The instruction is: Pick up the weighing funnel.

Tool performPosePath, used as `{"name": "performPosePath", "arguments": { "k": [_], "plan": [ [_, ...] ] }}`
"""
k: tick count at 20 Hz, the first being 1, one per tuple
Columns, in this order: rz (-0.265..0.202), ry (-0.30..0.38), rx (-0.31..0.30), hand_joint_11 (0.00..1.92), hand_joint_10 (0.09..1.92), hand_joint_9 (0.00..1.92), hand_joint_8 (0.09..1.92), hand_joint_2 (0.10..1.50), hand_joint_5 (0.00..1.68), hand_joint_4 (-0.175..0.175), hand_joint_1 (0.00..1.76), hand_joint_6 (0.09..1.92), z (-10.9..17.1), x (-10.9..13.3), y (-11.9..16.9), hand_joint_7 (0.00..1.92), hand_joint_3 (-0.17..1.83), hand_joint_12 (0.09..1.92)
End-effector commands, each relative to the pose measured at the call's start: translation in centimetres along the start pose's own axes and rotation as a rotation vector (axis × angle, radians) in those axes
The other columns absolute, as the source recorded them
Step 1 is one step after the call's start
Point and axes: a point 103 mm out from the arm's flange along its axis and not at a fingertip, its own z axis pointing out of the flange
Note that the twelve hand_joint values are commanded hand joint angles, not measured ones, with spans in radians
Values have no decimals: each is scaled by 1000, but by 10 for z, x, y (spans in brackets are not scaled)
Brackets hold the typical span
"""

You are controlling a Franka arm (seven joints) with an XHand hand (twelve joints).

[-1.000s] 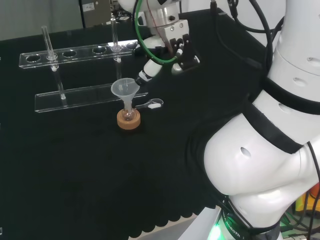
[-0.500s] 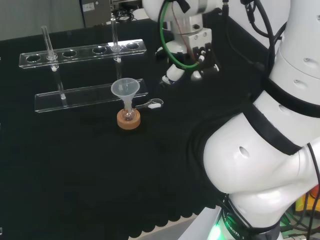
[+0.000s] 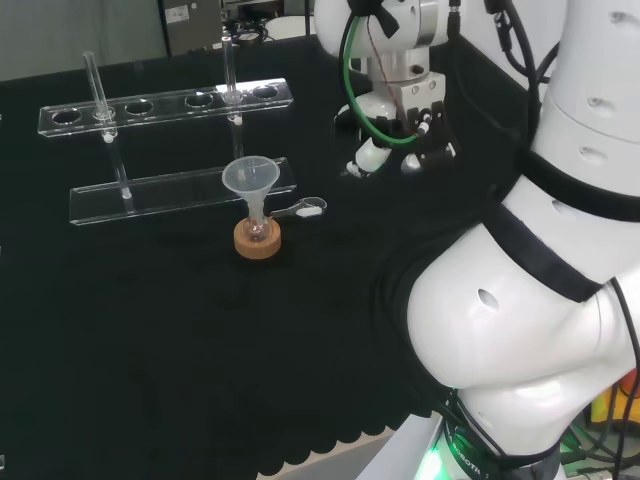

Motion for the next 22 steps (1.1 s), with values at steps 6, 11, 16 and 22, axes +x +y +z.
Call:
{"name": "performPosePath", "arguments": {
  "k": [6, 11, 16, 22],
  "plan": [
    [-23, 19, 50, 306, 586, 658, 717, 668, 484, -72, 844, 87, 44, 4, 39, 385, 557, 1337],
    [-19, 2, 57, 310, 582, 654, 717, 663, 488, -72, 827, 87, 49, 14, 47, 388, 561, 1334],
    [-29, 15, 59, 310, 579, 647, 717, 660, 490, -72, 809, 87, 50, 17, 55, 386, 564, 1331],
    [-41, 8, 73, 309, 580, 646, 717, 658, 506, -71, 823, 87, 55, 22, 63, 385, 566, 1330]
  ]
}}
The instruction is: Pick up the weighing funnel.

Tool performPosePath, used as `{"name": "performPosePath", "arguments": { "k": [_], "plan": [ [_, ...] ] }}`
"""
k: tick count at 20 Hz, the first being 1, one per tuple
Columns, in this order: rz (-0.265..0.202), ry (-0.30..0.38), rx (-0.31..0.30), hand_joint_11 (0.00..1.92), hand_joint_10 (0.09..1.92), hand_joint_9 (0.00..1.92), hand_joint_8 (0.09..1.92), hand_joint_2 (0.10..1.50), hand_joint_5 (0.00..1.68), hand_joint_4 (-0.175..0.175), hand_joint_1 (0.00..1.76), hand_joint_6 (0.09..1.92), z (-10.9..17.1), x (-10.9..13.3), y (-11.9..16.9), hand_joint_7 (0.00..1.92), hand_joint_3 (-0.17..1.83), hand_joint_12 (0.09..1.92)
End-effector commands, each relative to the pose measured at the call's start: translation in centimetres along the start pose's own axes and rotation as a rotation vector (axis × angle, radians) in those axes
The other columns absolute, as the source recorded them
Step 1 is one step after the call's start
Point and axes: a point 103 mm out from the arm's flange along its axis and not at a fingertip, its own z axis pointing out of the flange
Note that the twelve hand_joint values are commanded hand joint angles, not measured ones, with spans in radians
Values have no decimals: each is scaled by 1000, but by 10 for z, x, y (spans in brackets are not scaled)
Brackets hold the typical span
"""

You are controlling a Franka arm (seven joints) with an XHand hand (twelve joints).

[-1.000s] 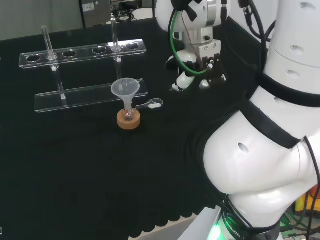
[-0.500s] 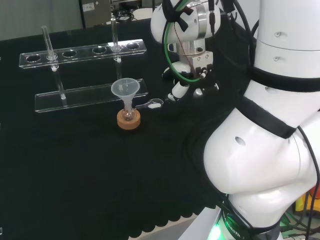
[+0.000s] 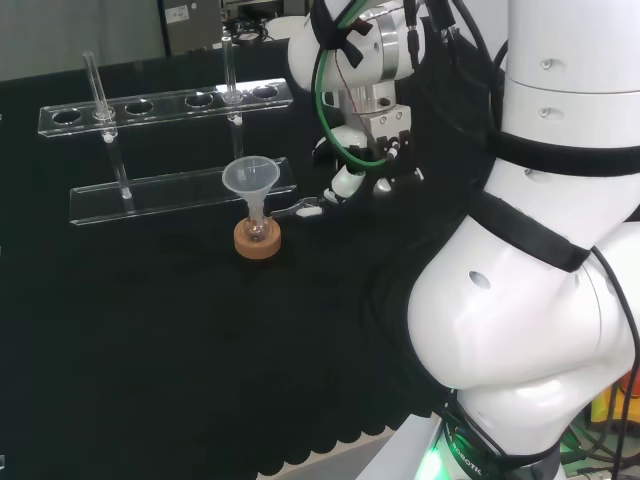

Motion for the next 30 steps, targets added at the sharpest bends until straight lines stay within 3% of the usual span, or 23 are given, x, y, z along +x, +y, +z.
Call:
{"name": "performPosePath", "arguments": {
  "k": [1, 4, 10, 13, 30],
  "plan": [
    [-13, -3, 14, 309, 580, 646, 718, 658, 510, -70, 825, 87, 5, 5, 7, 385, 566, 1330],
    [-13, -18, 15, 310, 581, 647, 720, 657, 517, -70, 828, 87, 7, 19, 9, 390, 567, 1330],
    [-35, -3, 30, 311, 585, 656, 729, 656, 522, -70, 832, 87, 15, 16, 15, 410, 568, 1329],
    [-30, -20, 25, 311, 585, 656, 728, 656, 524, -70, 833, 87, 17, 28, 17, 410, 569, 1329],
    [-1, -28, -13, 324, 596, 685, 746, 661, 590, -74, 842, 87, 31, 14, 28, 454, 572, 1325]
  ]
}}
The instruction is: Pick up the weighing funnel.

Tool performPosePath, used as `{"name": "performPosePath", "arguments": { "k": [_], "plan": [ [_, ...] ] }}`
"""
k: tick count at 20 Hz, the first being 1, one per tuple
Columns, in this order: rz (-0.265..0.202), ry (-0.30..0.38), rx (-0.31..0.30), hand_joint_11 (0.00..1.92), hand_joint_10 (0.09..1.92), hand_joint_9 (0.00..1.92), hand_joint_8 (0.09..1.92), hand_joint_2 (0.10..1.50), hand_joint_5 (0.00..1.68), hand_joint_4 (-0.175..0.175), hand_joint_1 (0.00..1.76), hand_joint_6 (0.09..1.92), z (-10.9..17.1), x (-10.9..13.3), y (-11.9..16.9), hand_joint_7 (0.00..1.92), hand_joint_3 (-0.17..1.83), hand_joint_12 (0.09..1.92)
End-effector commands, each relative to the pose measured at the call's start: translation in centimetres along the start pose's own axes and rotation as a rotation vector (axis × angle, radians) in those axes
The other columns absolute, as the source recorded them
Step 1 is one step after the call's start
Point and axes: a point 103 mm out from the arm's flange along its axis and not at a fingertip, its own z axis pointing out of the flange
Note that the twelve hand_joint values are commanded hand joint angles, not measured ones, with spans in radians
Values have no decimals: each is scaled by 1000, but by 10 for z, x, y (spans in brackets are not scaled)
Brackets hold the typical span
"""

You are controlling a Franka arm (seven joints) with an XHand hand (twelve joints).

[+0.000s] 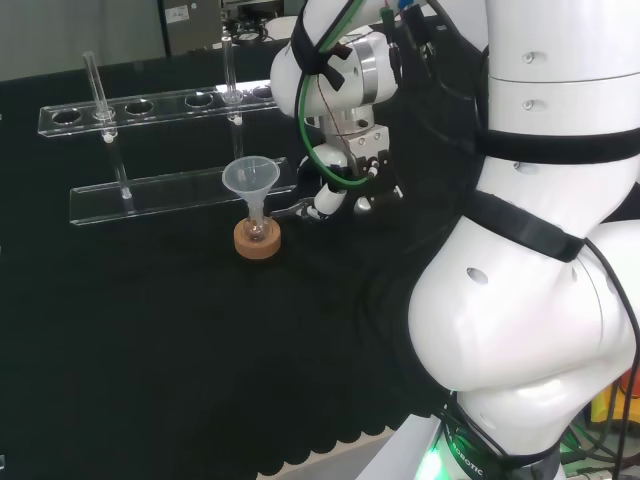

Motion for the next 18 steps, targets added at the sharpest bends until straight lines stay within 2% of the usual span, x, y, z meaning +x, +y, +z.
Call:
{"name": "performPosePath", "arguments": {
  "k": [1, 8, 9, 14, 18],
  "plan": [
    [2, -14, -6, 325, 598, 691, 748, 662, 603, -74, 843, 89, 2, -5, 2, 460, 573, 1324],
    [-8, -20, -9, 334, 601, 718, 757, 664, 675, -73, 854, 136, 7, -3, 4, 495, 573, 1316],
    [-7, -39, -10, 337, 594, 723, 753, 664, 668, -73, 855, 159, 7, 7, 4, 498, 573, 1310],
    [-2, -33, -13, 337, 583, 731, 757, 662, 536, -73, 856, 490, 7, 9, 6, 500, 577, 1313],
    [-3, -38, -18, 338, 588, 731, 762, 660, 505, -74, 856, 572, 9, 13, 6, 499, 581, 1312]
  ]
}}
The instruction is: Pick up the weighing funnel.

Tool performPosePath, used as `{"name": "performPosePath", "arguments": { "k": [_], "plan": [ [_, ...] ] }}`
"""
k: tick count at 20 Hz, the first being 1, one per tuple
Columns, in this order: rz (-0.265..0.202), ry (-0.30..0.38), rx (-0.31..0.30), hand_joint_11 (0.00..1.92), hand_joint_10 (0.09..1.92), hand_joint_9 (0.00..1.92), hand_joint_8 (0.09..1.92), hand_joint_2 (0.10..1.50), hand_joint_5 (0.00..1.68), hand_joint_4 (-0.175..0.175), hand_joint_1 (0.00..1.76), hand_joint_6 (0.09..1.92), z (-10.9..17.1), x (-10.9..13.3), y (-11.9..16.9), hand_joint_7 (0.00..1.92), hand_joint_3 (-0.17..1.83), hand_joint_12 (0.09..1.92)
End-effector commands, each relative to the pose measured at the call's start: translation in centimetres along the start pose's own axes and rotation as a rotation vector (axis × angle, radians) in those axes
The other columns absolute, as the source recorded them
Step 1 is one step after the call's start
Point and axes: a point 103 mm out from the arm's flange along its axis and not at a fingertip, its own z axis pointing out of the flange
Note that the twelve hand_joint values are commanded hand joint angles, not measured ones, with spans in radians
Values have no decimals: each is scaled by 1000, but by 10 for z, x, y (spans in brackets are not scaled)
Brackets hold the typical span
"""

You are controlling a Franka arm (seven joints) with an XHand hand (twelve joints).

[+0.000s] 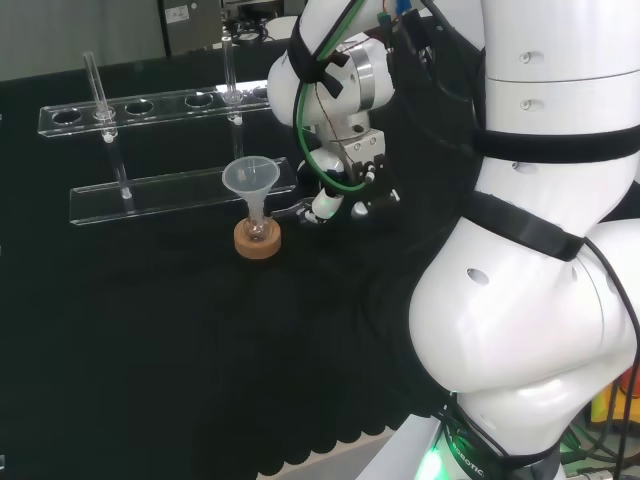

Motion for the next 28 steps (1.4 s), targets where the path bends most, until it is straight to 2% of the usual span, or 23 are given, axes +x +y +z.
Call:
{"name": "performPosePath", "arguments": {
  "k": [1, 4, 9, 10, 12, 19, 24, 28],
  "plan": [
    [-6, -11, -9, 338, 589, 731, 763, 660, 503, -74, 857, 577, 2, 8, 1, 499, 582, 1313],
    [3, -3, -10, 338, 591, 734, 764, 660, 499, -75, 857, 582, 3, 8, 2, 500, 582, 1313],
    [18, 4, -25, 338, 592, 736, 766, 659, 493, -75, 860, 587, 5, -5, 5, 501, 583, 1313],
    [31, -13, -25, 338, 592, 736, 766, 659, 493, -76, 861, 588, 5, 3, 5, 501, 583, 1313],
    [27, -13, -22, 338, 592, 736, 767, 659, 491, -76, 862, 591, 6, 8, 5, 502, 583, 1313],
    [34, -17, -22, 339, 594, 737, 771, 657, 491, -76, 873, 599, 8, 8, 6, 508, 584, 1313],
    [8, -1, -13, 339, 596, 740, 774, 656, 506, -75, 879, 612, 10, 7, 5, 518, 584, 1313],
    [29, -15, -13, 340, 596, 742, 775, 656, 518, -74, 881, 624, 11, 7, 5, 522, 585, 1312]
  ]
}}
